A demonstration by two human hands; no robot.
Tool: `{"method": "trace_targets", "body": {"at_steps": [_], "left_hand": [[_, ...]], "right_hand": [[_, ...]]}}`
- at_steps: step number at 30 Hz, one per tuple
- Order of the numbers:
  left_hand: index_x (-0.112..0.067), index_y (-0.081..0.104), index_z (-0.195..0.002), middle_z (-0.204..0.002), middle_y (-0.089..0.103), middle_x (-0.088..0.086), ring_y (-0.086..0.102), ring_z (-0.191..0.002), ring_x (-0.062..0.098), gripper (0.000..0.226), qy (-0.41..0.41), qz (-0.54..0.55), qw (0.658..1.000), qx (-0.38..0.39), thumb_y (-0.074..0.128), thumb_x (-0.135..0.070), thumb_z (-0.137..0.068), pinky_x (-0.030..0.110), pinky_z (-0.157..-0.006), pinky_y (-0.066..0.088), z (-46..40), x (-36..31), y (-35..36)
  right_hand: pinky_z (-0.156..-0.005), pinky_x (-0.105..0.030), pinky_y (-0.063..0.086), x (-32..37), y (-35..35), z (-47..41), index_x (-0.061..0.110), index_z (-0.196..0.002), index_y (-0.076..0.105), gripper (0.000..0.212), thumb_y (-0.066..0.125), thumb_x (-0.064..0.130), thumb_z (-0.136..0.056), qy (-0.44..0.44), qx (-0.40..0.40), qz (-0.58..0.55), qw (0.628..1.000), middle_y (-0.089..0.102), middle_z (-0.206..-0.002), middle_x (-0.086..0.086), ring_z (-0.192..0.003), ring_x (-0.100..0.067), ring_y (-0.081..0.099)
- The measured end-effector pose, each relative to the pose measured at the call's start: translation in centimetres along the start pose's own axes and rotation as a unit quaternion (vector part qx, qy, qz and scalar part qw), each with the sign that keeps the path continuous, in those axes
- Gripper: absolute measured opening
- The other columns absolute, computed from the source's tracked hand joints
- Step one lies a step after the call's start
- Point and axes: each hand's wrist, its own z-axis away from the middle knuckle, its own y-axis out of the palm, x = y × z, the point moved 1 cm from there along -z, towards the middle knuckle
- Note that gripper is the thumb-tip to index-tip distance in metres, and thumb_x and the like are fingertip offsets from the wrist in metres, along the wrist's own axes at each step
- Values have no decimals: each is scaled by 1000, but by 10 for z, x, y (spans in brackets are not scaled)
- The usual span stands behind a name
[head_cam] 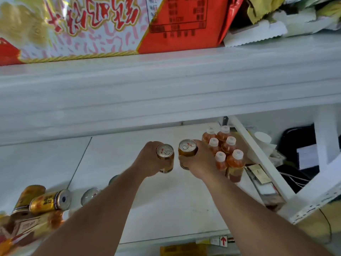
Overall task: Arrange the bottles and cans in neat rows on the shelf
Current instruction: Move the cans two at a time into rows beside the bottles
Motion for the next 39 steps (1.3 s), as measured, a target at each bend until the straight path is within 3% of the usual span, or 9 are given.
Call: {"method": "trace_targets", "body": {"at_steps": [4, 8, 17, 22, 25, 32, 34, 37, 39], "left_hand": [[-17, 70, -84, -78, 72, -2, 66, -71, 9, 26, -11, -3, 1000, -4, 84, -22, -63, 24, -59, 54, -17, 5, 7], [-14, 69, -84, -78, 71, 1, 66, -69, 14, 26, -22, 2, 1000, 6, 83, -22, -63, 29, -58, 53, -32, 11, 13], [-14, 71, -85, -79, 72, -3, 61, -64, -1, 21, -70, 23, 997, 34, 80, -13, -66, 15, -56, 46, -51, 30, 28], [-10, 71, -83, -76, 71, -3, 60, -63, 2, 20, -82, 42, 995, 38, 80, -8, -65, 18, -59, 46, -53, 30, 31], [-3, 67, -80, -63, 64, -12, 56, -56, -3, 15, -74, 66, 994, 50, 75, 8, -72, 7, -53, 40, -53, 25, 30], [-10, 55, -134, -109, 52, -10, 47, -101, 5, 59, -66, 57, 995, 44, 79, -4, -80, -4, -58, 33, -48, 17, 26], [-7, 51, -139, -112, 55, -10, 48, -102, 2, 67, -65, 53, 995, 50, 80, -4, -79, -5, -58, 33, -46, 20, 25], [-5, 49, -140, -92, 48, -25, 52, -76, -20, 67, -72, 12, 995, 70, 79, -4, -80, -5, -60, 35, -40, 18, 21], [-8, 38, -149, -110, 56, -16, 53, -96, -24, 77, -77, -25, 994, 73, 77, -12, -83, -3, -82, 36, -36, 17, 16]], "right_hand": [[-50, -23, 44, -11, 14, -23, 21, -82, 62, 26, 74, 27, -60, 17, 0, -5, 1000, 66, -69, 7, -59, -9, 64], [-50, -20, 40, -13, 24, -43, 24, -81, 59, 35, 65, 42, -52, 19, 0, 10, 1000, 64, -69, 8, -64, -13, 64], [-78, -36, 59, -37, 46, -76, 19, -107, 68, 79, 58, 55, -38, 85, -30, 9, 996, 72, -95, 3, -88, -17, 69], [-74, -34, 60, -51, 53, -85, 14, -110, 66, 78, 62, 44, -38, 126, -24, 28, 991, 72, -96, -1, -90, -22, 70], [-79, -29, 56, -45, 51, -82, 16, -116, 65, 76, 63, 35, -43, 135, -22, 40, 990, 72, -102, 1, -96, -20, 68], [-75, -28, 57, -64, 55, -93, 18, -114, 64, 73, 64, 37, -44, 137, -9, 57, 989, 72, -99, 3, -93, -18, 69], [-80, -30, 57, -66, 53, -91, 17, -122, 61, 83, 69, 40, -43, 135, -3, 48, 990, 71, -106, 2, -101, -20, 68], [-98, -38, 52, -38, 39, -67, 10, -142, 43, 97, 86, 30, -57, 153, 1, 37, 987, 62, -131, -6, -122, -26, 59], [-104, -37, 46, -26, 32, -55, 6, -150, 30, 96, 84, 20, -73, 173, 10, 42, 984, 52, -143, -11, -131, -28, 50]]}}
